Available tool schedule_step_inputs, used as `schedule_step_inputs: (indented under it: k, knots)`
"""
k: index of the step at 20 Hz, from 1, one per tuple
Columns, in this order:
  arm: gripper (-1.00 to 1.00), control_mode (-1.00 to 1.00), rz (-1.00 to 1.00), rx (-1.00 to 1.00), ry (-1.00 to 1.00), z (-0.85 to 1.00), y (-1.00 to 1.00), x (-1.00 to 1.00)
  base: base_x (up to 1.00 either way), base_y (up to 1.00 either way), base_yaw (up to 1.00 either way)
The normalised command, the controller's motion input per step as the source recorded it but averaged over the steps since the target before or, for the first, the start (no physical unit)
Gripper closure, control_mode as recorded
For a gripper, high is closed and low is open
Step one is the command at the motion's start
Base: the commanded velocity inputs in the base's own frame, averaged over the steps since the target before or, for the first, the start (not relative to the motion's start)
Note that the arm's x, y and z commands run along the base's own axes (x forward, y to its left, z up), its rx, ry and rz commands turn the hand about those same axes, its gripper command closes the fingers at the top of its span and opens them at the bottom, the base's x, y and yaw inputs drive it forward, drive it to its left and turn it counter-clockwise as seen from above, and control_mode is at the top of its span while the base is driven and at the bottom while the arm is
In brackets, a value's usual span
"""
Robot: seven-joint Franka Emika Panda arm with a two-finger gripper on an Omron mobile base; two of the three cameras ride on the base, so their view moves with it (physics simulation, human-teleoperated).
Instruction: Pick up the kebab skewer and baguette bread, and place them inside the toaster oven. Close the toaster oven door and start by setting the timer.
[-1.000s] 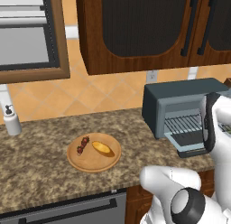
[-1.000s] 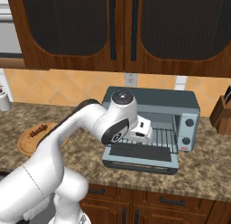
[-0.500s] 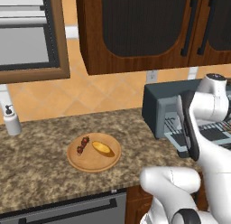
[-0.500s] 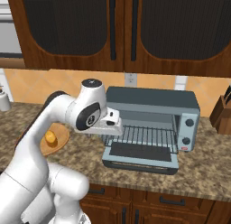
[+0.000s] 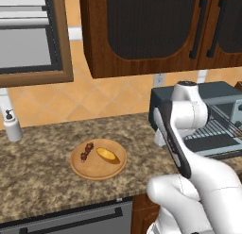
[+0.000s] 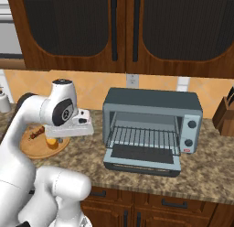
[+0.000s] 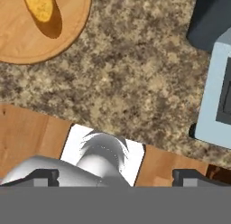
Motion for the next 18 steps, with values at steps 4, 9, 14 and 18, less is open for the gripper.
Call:
schedule_step_inputs:
  k: [4,9,14,18]
  knots:
    - [-1.00,-1.00,0.20,0.00,0.24,-0.01,0.82,0.02,0.00,0.00,0.00]
    - [-1.00,-1.00,0.19,0.00,0.20,-0.08,0.61,0.15,0.00,0.00,0.00]
    - [-1.00,-1.00,0.14,0.00,0.10,-0.25,0.45,0.13,0.00,0.00,0.00]
    - [-1.00,-1.00,0.01,-0.01,-0.07,-0.47,0.41,0.45,0.00,0.00,0.00]
